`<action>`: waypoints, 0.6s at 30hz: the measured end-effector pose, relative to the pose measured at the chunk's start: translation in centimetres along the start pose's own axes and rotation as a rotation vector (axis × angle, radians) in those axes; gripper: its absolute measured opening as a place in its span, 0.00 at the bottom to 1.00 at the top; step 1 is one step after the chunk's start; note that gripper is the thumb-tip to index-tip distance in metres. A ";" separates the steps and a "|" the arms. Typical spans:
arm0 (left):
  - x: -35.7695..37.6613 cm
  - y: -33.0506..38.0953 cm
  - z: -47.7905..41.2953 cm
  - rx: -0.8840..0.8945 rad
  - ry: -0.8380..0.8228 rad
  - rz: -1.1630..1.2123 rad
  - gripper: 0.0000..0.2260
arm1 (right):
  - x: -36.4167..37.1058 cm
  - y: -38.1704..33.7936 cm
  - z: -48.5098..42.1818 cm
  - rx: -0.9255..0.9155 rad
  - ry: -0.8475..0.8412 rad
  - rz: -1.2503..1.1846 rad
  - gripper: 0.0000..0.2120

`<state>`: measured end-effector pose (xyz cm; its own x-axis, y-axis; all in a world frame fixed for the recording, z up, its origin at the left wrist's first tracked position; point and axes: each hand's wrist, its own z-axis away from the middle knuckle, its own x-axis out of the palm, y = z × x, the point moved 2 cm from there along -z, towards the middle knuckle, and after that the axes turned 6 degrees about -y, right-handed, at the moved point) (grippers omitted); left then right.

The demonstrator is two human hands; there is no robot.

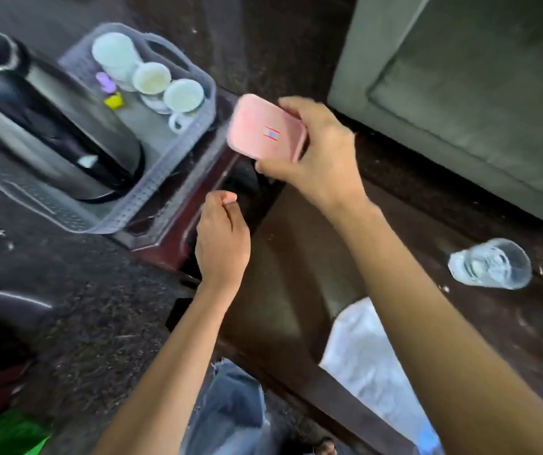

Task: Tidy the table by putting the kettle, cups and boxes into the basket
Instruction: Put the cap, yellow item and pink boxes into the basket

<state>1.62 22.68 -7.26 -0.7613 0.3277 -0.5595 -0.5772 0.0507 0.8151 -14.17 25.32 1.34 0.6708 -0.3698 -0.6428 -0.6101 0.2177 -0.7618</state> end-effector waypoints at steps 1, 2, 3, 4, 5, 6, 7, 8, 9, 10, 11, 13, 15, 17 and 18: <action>-1.0 -0.8 -0.9 -0.022 -0.009 0.008 0.09 | 1.0 -1.3 -2.4 -0.082 -0.085 0.040 0.36; -1.8 -1.6 -1.7 -0.045 -0.022 0.014 0.09 | 2.2 -2.6 -4.9 -0.161 -0.172 0.092 0.35; -2.4 -2.3 -2.3 -0.071 -0.039 0.016 0.09 | 3.5 -3.8 -7.1 -0.223 -0.261 0.156 0.35; -2.8 -3.0 -2.6 -0.092 -0.060 0.015 0.09 | 4.7 -4.7 -9.1 -0.265 -0.340 0.231 0.35; -3.2 -3.7 -2.9 -0.110 -0.073 0.019 0.10 | 6.2 -5.6 -11.1 -0.298 -0.409 0.310 0.35; -3.5 -4.4 -3.1 -0.123 -0.078 0.028 0.11 | 7.5 -6.4 -12.8 -0.328 -0.472 0.381 0.36; -3.8 -5.1 -3.3 -0.136 -0.078 0.039 0.12 | 8.9 -7.0 -14.2 -0.353 -0.536 0.434 0.35; -4.0 -5.7 -3.5 -0.148 -0.080 0.048 0.13 | 10.0 -7.6 -15.3 -0.380 -0.601 0.472 0.35; -4.1 -6.0 -3.6 -0.156 -0.091 0.051 0.14 | 10.9 -7.7 -16.1 -0.395 -0.664 0.502 0.34; -4.3 -6.5 -3.8 -0.165 -0.102 0.050 0.14 | 11.7 -8.0 -16.7 -0.405 -0.728 0.526 0.33; -4.4 -7.0 -4.0 -0.172 -0.113 0.048 0.14 | 12.3 -8.0 -17.2 -0.402 -0.789 0.541 0.33; -4.5 -7.7 -4.4 -0.181 -0.136 0.040 0.12 | 13.3 -7.7 -17.8 -0.393 -0.888 0.565 0.33; -4.6 -8.2 -4.6 -0.181 -0.154 0.031 0.08 | 14.0 -7.3 -18.0 -0.377 -0.939 0.571 0.34; -4.6 -8.5 -5.0 -0.191 -0.167 0.035 0.07 | 14.4 -7.3 -18.2 -0.370 -0.972 0.554 0.34; -4.6 -8.5 -5.1 -0.197 -0.169 0.038 0.07 | 14.4 -7.3 -18.2 -0.371 -0.984 0.547 0.34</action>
<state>8.53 15.90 -12.36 -0.7330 0.4799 -0.4821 -0.6079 -0.1443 0.7807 -7.70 1.95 -0.88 0.2197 0.5802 -0.7843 -0.8931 -0.2038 -0.4010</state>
